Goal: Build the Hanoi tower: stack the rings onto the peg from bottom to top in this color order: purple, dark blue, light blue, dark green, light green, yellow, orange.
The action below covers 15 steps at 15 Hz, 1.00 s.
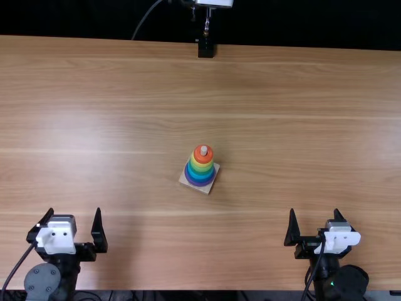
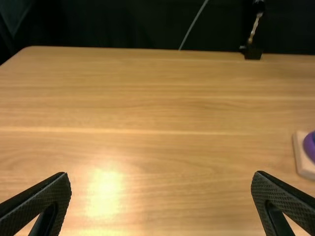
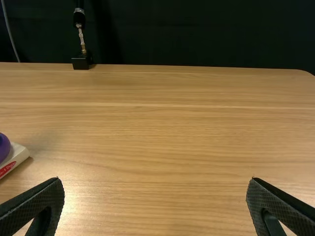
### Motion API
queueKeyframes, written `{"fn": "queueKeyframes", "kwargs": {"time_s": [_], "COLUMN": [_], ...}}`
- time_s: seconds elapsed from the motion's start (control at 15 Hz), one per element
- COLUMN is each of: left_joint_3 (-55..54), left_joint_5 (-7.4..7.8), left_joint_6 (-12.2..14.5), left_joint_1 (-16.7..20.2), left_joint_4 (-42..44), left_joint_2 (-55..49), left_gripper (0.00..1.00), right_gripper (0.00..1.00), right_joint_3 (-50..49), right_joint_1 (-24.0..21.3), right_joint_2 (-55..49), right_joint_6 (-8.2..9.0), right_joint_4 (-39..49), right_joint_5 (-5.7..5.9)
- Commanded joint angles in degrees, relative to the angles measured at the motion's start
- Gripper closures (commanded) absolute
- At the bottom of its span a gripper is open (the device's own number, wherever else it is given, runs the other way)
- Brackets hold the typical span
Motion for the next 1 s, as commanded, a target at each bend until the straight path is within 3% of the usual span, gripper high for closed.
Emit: {"fn": "queueKeyframes", "kwargs": {"time_s": [0.0,0.53,0.93], "left_joint_3": [-2.3,-12.5,-12.5], "left_joint_5": [0.07,0.49,0.28], "left_joint_6": [1.3,1.2,1.0], "left_joint_1": [1.1,3.0,3.0], "left_joint_4": [0.2,1.0,-2.7], "left_joint_2": [-2.5,-3.4,-3.4], "left_gripper": [0.00,0.00,0.00], "right_gripper": [0.00,0.00,0.00], "right_joint_3": [-3.6,-3.6,-3.6], "right_joint_1": [-0.8,-0.8,-0.8], "right_joint_2": [-0.7,-0.7,-0.7], "right_joint_6": [-0.03,-0.03,-0.03], "right_joint_4": [-4.0,-4.0,-4.0], "right_joint_5": [0.10,0.10,0.10]}}
